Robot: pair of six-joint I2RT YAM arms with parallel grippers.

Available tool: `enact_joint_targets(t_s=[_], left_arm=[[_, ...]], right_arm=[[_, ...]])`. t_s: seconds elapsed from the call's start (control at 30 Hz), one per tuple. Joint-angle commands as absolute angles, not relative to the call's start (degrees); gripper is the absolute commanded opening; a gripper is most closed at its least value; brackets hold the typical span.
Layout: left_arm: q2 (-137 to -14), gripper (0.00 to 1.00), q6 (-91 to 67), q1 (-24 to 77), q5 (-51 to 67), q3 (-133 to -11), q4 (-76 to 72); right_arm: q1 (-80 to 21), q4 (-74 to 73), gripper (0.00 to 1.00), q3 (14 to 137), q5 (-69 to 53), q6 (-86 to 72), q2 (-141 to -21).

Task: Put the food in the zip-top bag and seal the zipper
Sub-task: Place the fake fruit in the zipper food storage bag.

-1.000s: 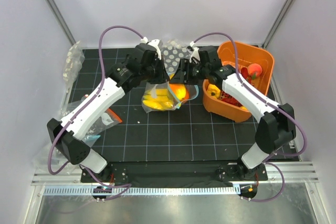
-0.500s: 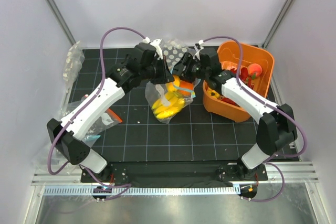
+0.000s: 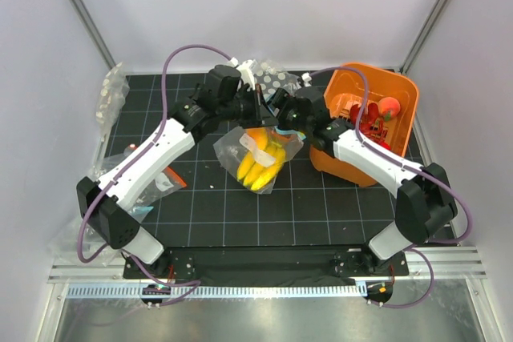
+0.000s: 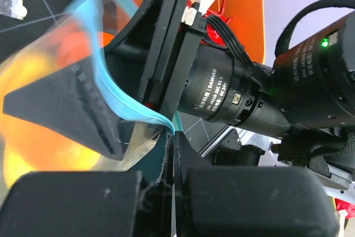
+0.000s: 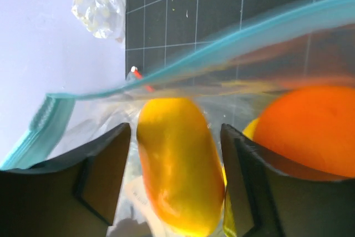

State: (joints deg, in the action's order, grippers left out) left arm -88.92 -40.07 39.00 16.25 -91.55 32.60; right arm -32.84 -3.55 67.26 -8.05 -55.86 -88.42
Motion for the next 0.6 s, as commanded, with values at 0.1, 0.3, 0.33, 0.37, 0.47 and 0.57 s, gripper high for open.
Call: enact_joint_targets(t_s=[0.1,0.3,0.33,0.37,0.47,0.57], left_arm=[[-88.6,0.00,-39.7,39.1,17.8,-91.6,28.3],[-88.0,0.00,-37.8,38.9,15.6,-91.7,30.0],[-87.7,0.00,-37.4,38.8,14.3,-91.7,30.8],[-87.3,0.00,-37.4,38.8,13.7,-91.6,31.2],[-86.0,0.00,-36.5,38.8,10.9,-89.7,32.2],[-84.6,0.00,-36.2,38.4,8.1,-87.1,32.3]], right_arm=[[-33.3,-4.1,0.77,70.2,-6.1,-51.8,-85.4],[-32.8,-12.8,0.72,73.2,-0.3,-46.0,-82.2],[-32.5,-15.1,0.67,73.8,2.4,-43.7,-81.3],[-31.6,-16.3,0.65,75.1,3.5,-42.7,-81.0],[-28.2,-21.8,0.58,77.3,4.9,-40.3,-79.7],[-25.2,-24.3,0.58,77.2,2.7,-39.2,-78.1]])
